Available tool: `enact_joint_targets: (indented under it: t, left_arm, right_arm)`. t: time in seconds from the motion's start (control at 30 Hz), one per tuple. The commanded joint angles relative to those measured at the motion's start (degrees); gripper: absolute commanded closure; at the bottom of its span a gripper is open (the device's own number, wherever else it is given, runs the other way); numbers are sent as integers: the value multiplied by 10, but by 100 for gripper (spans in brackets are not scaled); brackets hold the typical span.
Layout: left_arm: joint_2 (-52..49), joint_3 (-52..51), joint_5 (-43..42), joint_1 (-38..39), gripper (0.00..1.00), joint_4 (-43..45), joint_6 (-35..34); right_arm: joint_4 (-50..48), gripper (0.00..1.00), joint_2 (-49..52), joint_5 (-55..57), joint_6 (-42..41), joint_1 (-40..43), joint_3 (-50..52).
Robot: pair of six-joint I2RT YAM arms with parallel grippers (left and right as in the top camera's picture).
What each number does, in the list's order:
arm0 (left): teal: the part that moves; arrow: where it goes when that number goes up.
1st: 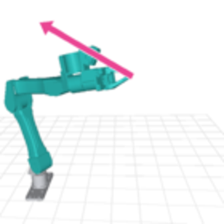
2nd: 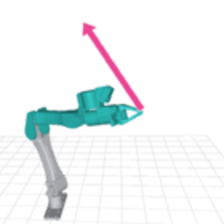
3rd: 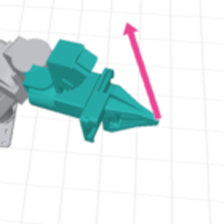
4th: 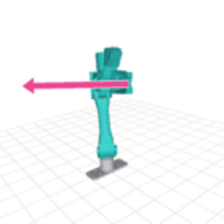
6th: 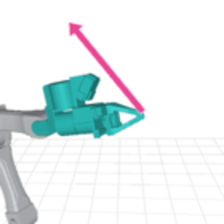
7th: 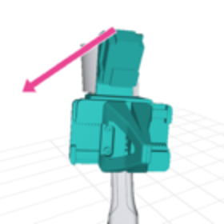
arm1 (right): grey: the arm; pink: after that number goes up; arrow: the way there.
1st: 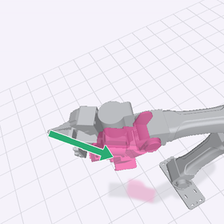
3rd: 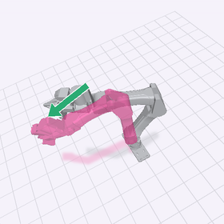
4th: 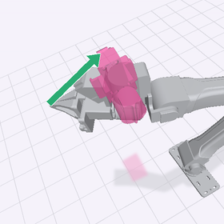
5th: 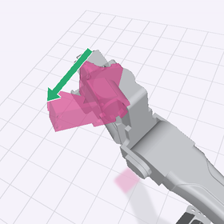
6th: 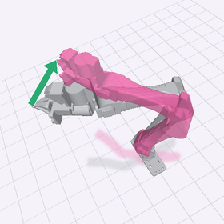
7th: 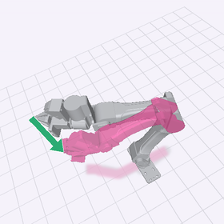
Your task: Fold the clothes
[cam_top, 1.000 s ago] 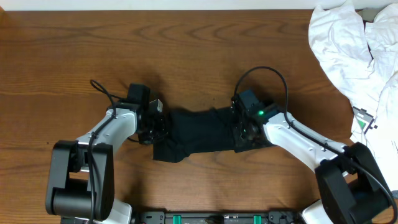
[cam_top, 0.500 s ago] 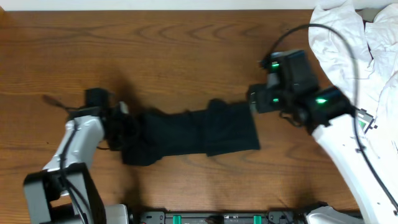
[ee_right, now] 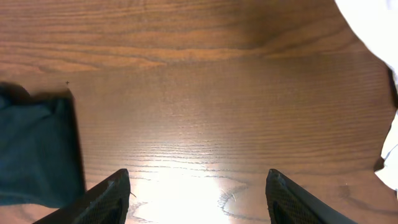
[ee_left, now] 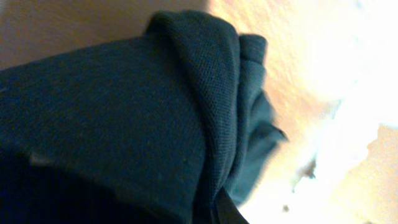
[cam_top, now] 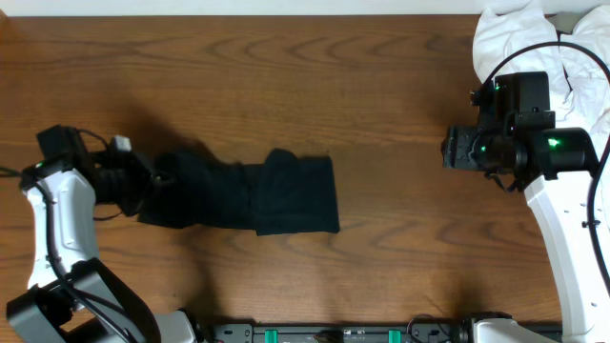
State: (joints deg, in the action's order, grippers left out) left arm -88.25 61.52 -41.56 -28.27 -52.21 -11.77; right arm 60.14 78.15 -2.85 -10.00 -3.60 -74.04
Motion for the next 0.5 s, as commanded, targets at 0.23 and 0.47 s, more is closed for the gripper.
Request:
enact_joint_targets:
  t: [0.23,0.47]
  left_arm:
    - [12,11,-105,236,94,31,-20]
    - [11,11,10,398,94,117,-101]
  right_arm:
    - [-8,33,10,-2,11,4,43]
    - [-19,33,10,-5,11,4,69]
